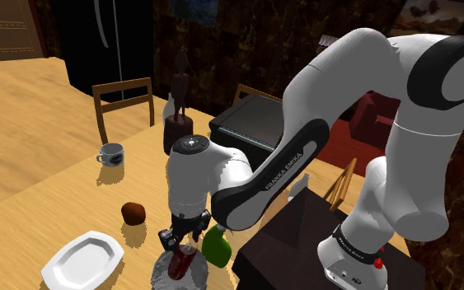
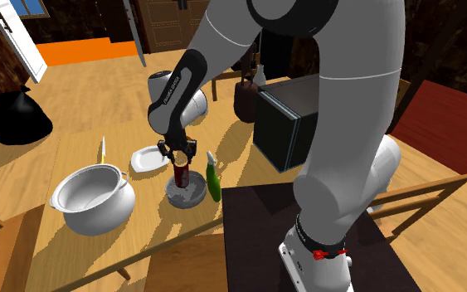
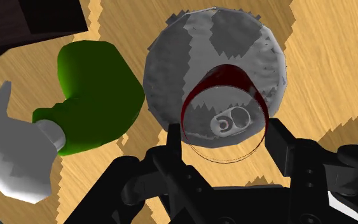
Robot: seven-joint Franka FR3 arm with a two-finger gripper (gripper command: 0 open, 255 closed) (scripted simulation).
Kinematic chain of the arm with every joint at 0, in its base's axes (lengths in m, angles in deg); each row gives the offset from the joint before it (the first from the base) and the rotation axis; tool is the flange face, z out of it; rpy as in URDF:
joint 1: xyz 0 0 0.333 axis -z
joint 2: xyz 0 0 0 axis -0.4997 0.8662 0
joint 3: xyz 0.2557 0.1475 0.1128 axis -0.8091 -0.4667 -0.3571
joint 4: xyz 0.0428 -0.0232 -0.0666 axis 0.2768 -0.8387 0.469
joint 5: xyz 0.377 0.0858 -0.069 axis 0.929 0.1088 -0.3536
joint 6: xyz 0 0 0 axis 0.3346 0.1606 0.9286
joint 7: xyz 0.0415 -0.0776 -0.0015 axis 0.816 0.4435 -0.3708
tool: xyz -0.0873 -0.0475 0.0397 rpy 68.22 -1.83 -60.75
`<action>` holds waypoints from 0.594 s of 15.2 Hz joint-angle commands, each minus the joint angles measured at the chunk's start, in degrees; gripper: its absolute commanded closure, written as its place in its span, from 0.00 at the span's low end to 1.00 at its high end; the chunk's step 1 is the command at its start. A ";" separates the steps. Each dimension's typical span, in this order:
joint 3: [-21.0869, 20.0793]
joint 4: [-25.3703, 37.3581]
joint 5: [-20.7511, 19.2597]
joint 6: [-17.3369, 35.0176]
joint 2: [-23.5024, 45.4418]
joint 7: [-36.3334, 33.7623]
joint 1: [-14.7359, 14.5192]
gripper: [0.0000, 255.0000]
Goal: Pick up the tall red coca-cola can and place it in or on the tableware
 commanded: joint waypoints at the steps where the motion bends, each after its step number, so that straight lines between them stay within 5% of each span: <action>1: 0.48 0.05 -0.91 1.43 1.52 -0.60 -0.33 1.00; 9: 1.06 0.15 -1.86 2.89 3.16 -1.26 -0.75 1.00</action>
